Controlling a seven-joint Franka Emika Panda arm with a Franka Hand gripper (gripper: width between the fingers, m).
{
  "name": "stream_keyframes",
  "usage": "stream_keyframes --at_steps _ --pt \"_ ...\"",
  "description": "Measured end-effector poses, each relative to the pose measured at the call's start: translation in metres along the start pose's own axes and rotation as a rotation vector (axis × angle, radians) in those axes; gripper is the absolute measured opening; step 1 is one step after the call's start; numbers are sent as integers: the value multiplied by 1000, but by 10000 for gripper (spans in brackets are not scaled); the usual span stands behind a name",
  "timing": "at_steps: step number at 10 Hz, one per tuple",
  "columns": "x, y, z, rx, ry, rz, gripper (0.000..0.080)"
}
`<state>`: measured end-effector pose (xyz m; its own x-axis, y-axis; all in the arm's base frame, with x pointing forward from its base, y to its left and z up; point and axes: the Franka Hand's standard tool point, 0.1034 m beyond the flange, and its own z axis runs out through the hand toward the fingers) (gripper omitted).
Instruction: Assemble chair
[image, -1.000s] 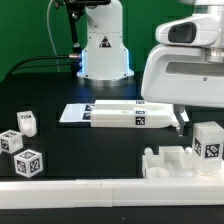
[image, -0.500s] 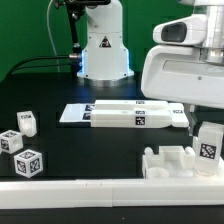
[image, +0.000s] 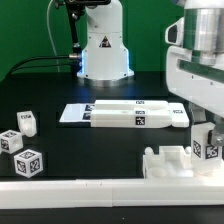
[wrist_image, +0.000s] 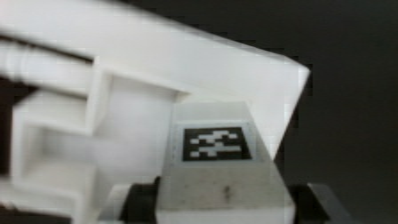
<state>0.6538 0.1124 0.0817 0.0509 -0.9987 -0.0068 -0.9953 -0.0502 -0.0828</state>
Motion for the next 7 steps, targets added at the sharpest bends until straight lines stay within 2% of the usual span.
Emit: stream_keyframes --at_steps 2,3,4,5,6,7 --pt "-1 1 0 -2 -2 120 284" --pt "-1 4 2 -20 15 28 377" --pt "-4 12 5 -55 40 -120 516" --pt "-7 11 4 -50 38 -248 607" --pt "-10 10 4 -46 42 -452 607" --pt "-12 9 4 -45 43 -600 641"
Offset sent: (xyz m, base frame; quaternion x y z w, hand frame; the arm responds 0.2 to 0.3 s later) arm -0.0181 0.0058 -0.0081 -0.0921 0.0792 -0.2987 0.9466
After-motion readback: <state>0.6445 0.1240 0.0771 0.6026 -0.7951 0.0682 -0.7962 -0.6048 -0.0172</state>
